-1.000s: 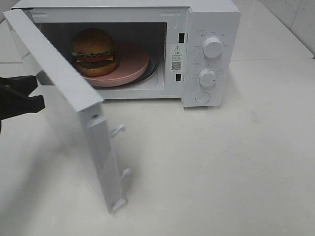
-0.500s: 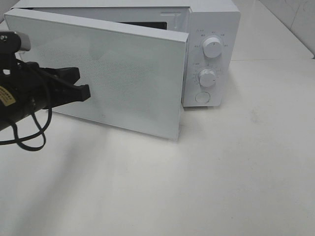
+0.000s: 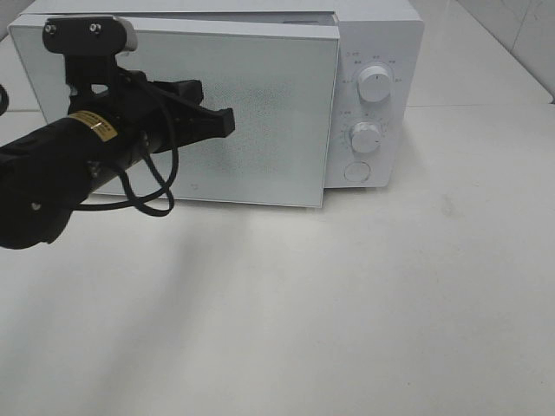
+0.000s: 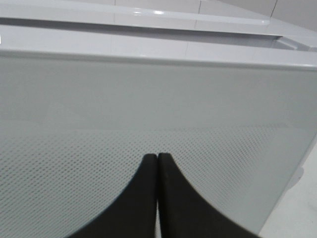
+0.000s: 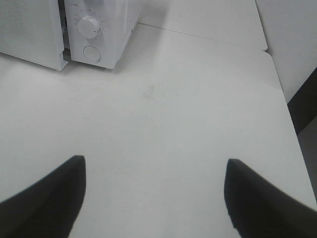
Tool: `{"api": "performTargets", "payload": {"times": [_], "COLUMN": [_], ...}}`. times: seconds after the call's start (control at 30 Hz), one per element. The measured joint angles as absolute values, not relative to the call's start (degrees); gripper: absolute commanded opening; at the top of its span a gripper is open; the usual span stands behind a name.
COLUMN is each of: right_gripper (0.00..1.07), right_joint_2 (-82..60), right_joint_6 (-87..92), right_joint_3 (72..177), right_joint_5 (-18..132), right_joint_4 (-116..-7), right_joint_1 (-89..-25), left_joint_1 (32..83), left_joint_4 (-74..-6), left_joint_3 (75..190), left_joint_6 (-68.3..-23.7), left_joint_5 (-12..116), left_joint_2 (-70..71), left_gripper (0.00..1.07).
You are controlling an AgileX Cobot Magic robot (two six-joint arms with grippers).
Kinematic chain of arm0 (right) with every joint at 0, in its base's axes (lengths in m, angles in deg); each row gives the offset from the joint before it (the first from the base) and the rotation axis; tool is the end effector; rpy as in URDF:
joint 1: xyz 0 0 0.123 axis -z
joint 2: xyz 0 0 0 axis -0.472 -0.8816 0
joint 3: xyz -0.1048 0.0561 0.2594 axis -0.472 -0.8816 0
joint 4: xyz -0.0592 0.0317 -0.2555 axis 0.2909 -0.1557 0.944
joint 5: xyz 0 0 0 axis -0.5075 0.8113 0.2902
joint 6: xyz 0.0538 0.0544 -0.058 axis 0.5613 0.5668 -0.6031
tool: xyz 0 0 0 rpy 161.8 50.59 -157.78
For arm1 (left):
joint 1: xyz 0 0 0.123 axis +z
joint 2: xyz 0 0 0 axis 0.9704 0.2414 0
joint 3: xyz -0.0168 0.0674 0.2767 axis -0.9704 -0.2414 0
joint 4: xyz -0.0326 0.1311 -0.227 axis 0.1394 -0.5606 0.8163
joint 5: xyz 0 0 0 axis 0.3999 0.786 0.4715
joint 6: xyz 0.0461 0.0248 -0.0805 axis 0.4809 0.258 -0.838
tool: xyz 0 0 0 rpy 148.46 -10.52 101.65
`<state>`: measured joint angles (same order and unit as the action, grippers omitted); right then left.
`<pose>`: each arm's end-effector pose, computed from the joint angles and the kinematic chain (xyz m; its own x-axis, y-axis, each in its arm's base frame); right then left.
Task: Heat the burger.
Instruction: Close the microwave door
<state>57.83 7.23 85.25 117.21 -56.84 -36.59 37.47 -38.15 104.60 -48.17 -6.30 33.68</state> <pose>0.0133 -0.0048 0.2870 -0.3817 -0.0971 -0.9192 -0.0983 0.9931 -0.0642 0.2930 -0.2081 0.1753 -0.1964 -0.0588 -0.9788 0.4221 0.8959 -0.1385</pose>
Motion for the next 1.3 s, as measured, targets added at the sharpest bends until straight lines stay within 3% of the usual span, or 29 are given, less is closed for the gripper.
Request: {"api": "performTargets", "payload": {"times": [0.5,1.3], "right_gripper": [0.75,0.75], "right_joint_2": [57.8,57.8], "right_joint_6": [7.2,7.2], "right_joint_3": [85.3,85.3], "right_joint_5": [117.2,117.2], "right_joint_4": [-56.8,-56.9], "right_joint_1": [-36.6,-36.6], "left_joint_1": [35.2,36.4], "left_joint_4": [-36.5,-35.6], "left_joint_3": [118.6,124.7], "left_joint_6": [-47.9,-43.5], "left_joint_5": [-1.7,4.8], "left_joint_2": [41.8,44.4], "left_gripper": [0.0,0.0]}}
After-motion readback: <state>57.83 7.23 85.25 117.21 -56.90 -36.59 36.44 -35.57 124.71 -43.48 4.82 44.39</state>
